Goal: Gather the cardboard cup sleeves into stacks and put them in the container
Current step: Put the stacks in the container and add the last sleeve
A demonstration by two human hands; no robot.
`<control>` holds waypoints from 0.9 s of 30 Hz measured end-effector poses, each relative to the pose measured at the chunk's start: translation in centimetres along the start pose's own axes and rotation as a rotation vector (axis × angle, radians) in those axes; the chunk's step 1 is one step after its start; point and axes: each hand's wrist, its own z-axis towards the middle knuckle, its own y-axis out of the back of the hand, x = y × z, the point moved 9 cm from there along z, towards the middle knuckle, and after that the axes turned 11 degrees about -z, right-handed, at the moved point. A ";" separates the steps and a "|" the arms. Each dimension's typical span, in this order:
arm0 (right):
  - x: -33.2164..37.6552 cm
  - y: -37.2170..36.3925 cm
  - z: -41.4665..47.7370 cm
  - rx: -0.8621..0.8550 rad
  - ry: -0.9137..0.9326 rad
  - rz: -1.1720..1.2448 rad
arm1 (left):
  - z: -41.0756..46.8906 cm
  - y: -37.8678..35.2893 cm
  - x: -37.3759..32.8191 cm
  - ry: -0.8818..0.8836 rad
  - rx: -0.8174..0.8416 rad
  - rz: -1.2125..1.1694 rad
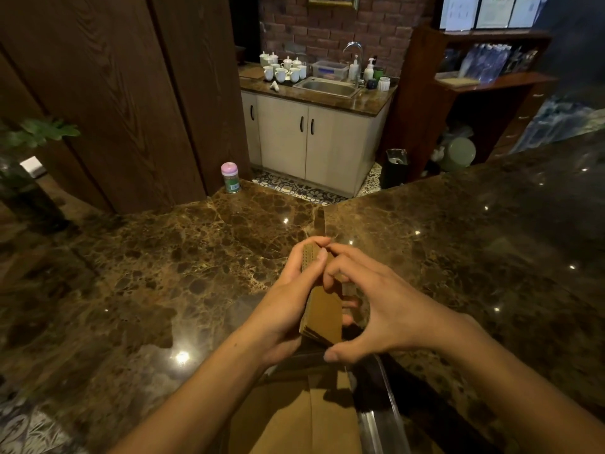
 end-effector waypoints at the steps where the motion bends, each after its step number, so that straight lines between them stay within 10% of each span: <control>1: 0.5 -0.2 0.0 0.010 0.021 -0.005 | -0.3 0.1 0.1 0.008 -0.019 -0.022; 17: 8.8 -3.3 0.6 -0.126 0.196 -0.108 | -7.9 3.3 -1.4 -0.162 -0.220 0.021; 24: 8.3 -7.8 -2.9 0.161 0.153 -0.091 | -14.8 8.2 -2.3 -0.237 -0.440 0.442; 27: 8.3 -11.3 -4.0 0.377 0.155 -0.169 | -17.8 8.2 -4.5 -0.439 -0.423 1.095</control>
